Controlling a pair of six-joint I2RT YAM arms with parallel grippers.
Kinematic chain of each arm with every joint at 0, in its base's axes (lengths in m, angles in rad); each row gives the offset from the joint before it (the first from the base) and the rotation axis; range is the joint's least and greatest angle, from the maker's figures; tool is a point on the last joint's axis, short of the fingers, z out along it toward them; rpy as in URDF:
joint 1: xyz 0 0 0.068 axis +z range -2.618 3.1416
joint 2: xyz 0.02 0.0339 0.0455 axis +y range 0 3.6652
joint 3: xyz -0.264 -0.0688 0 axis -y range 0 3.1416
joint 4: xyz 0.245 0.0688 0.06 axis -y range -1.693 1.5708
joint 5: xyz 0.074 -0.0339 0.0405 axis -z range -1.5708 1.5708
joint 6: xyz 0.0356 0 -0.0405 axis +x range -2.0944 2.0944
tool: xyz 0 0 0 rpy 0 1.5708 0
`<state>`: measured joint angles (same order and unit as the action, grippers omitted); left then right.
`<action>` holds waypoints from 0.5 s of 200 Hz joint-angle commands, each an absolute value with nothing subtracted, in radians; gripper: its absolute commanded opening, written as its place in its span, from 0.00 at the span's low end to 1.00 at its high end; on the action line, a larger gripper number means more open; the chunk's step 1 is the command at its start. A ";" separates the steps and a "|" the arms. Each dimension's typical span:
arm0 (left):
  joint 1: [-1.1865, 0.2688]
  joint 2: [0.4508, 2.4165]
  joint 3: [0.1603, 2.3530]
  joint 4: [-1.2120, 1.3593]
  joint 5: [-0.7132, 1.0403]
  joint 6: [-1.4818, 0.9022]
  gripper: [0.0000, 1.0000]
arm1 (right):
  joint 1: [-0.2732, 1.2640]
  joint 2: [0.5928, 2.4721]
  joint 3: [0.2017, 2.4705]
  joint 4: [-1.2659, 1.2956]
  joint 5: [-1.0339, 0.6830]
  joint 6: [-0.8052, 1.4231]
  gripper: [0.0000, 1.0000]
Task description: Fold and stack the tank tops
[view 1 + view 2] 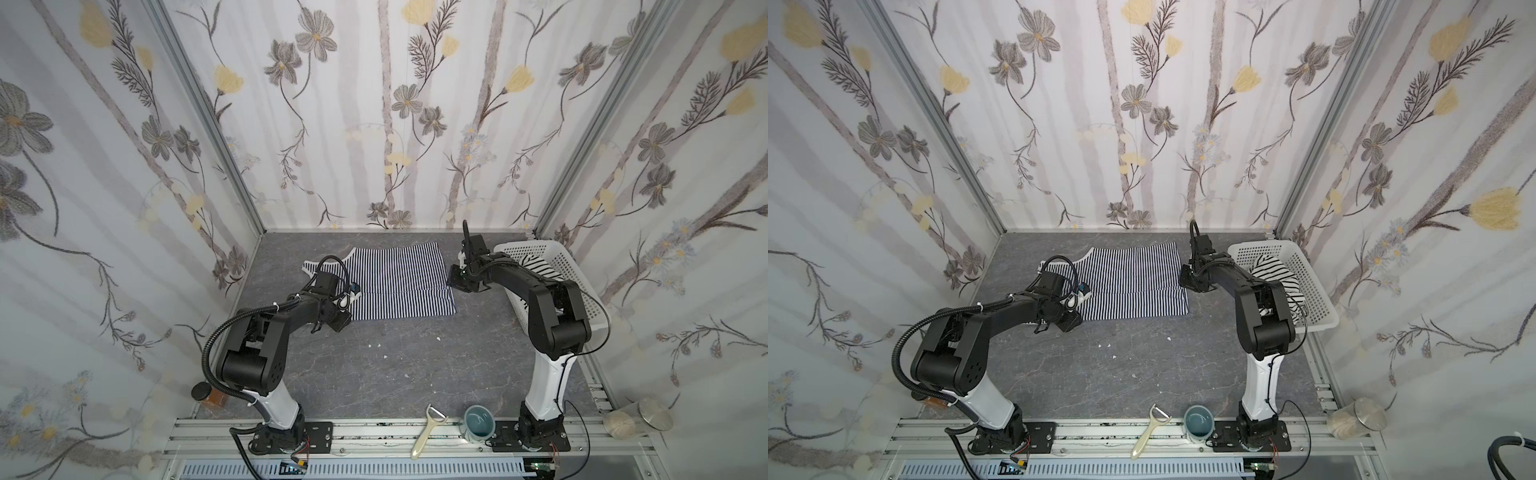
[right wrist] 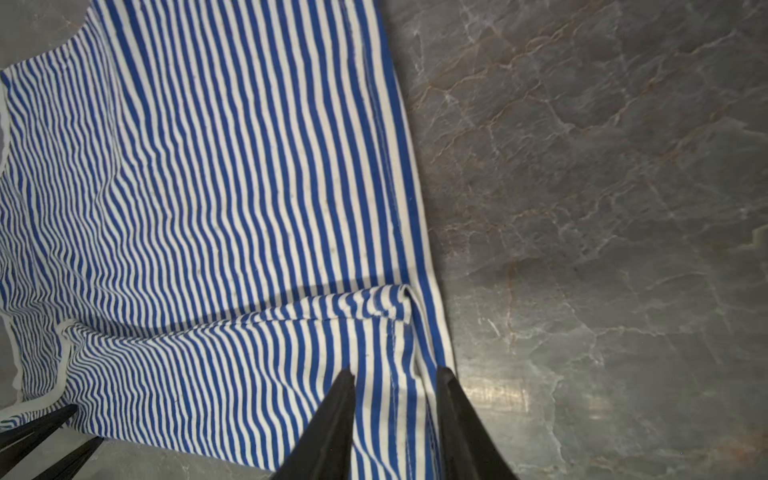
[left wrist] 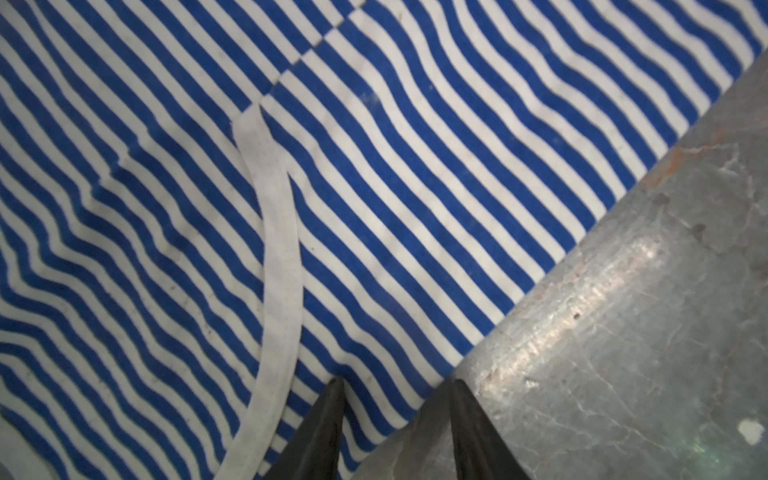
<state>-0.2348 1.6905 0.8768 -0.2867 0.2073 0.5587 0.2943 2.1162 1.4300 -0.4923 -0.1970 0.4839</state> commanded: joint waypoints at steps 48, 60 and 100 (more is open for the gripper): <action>-0.235 1.615 0.920 -0.382 0.188 0.526 0.45 | 0.465 2.041 1.324 -0.430 -0.175 0.523 0.35; -0.233 1.627 0.934 -0.377 0.184 0.524 0.45 | 0.481 2.051 1.323 -0.426 -0.166 0.528 0.35; -0.230 1.688 0.948 -0.356 0.130 0.533 0.45 | 0.500 2.096 1.314 -0.406 -0.152 0.541 0.36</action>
